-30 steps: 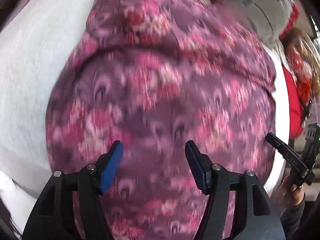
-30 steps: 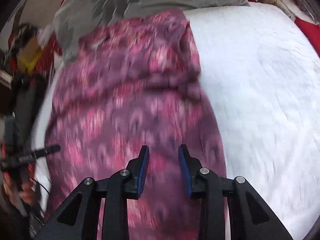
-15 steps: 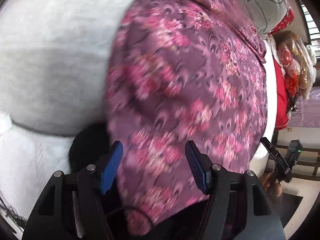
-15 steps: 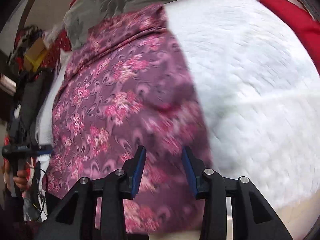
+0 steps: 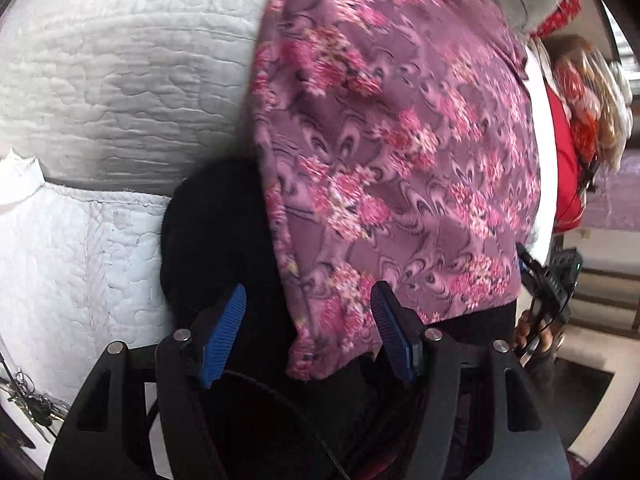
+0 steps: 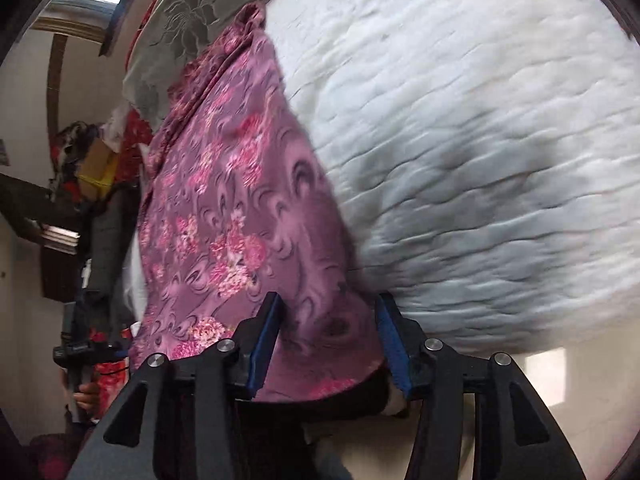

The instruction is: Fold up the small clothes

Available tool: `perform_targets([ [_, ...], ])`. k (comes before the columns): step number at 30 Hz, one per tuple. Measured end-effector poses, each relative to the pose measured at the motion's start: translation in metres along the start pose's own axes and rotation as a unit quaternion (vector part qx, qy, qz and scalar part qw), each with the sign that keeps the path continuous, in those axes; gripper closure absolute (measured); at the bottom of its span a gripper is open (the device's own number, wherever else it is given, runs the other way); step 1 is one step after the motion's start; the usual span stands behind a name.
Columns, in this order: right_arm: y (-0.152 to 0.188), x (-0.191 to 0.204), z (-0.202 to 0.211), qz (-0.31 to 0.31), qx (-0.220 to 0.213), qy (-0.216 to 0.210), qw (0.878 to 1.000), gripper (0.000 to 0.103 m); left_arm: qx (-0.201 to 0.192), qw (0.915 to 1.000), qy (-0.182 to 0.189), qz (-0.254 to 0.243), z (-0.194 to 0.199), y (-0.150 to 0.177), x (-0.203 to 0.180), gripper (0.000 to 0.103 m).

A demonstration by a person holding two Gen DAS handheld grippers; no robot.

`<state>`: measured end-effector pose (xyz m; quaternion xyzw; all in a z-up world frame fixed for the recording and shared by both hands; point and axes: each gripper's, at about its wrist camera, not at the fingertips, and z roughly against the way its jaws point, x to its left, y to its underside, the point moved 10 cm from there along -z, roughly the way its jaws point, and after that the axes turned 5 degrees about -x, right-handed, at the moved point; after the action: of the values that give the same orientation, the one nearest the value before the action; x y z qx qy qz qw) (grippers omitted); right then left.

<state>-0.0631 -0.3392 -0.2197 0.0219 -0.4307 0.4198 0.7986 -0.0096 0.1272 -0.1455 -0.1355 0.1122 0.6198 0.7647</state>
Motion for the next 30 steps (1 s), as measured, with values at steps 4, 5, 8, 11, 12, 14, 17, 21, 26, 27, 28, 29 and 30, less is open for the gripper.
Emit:
perform_targets([
  [4, 0.015, 0.01, -0.011, 0.024, 0.036, -0.029, 0.999, 0.053, -0.005, 0.9978, -0.045, -0.049, -0.003, 0.007, -0.009, 0.063],
  [5, 0.02, 0.012, -0.014, 0.032, 0.047, -0.033, 0.998, 0.065, -0.004, 0.9966, -0.054, -0.061, -0.003, 0.008, -0.011, 0.085],
  [8, 0.028, 0.026, -0.009, 0.053, 0.049, -0.06, 0.996, 0.097, 0.007, 0.9987, -0.009, -0.05, -0.001, 0.011, -0.018, 0.098],
  [11, 0.02, 0.051, 0.013, 0.081, 0.02, -0.083, 0.993, 0.097, -0.023, 0.9981, 0.046, -0.034, 0.014, 0.0, -0.025, 0.098],
  [12, 0.016, 0.062, 0.022, 0.089, 0.008, -0.092, 0.992, 0.097, -0.031, 0.9971, 0.067, -0.021, 0.019, -0.004, -0.026, 0.098],
  [14, 0.002, 0.082, 0.038, 0.093, -0.02, -0.112, 0.989, 0.098, -0.049, 0.992, 0.116, 0.011, 0.032, -0.016, -0.026, 0.098],
  [17, -0.02, 0.1, 0.056, 0.09, -0.055, -0.138, 0.985, 0.098, -0.076, 0.9823, 0.165, 0.043, 0.048, -0.032, -0.026, 0.098],
  [21, -0.048, 0.124, 0.064, 0.085, -0.089, -0.156, 0.98, 0.098, -0.104, 0.971, 0.204, 0.069, 0.064, -0.053, -0.025, 0.098],
  [26, -0.08, 0.143, 0.058, 0.074, -0.109, -0.164, 0.978, 0.098, -0.137, 0.9594, 0.231, 0.087, 0.081, -0.087, -0.024, 0.098],
  [27, -0.088, 0.147, 0.057, 0.069, -0.115, -0.166, 0.977, 0.098, -0.145, 0.9572, 0.234, 0.09, 0.084, -0.096, -0.023, 0.098],
  [28, -0.095, 0.149, 0.057, 0.066, -0.12, -0.169, 0.976, 0.098, -0.154, 0.9548, 0.237, 0.093, 0.087, -0.106, -0.023, 0.098],
  [29, -0.105, 0.154, 0.055, 0.063, -0.127, -0.171, 0.975, 0.098, -0.162, 0.9521, 0.24, 0.097, 0.089, -0.118, -0.022, 0.098],
  [30, -0.113, 0.157, 0.055, 0.062, -0.132, -0.171, 0.974, 0.098, -0.17, 0.9497, 0.243, 0.1, 0.091, -0.127, -0.022, 0.098],
])
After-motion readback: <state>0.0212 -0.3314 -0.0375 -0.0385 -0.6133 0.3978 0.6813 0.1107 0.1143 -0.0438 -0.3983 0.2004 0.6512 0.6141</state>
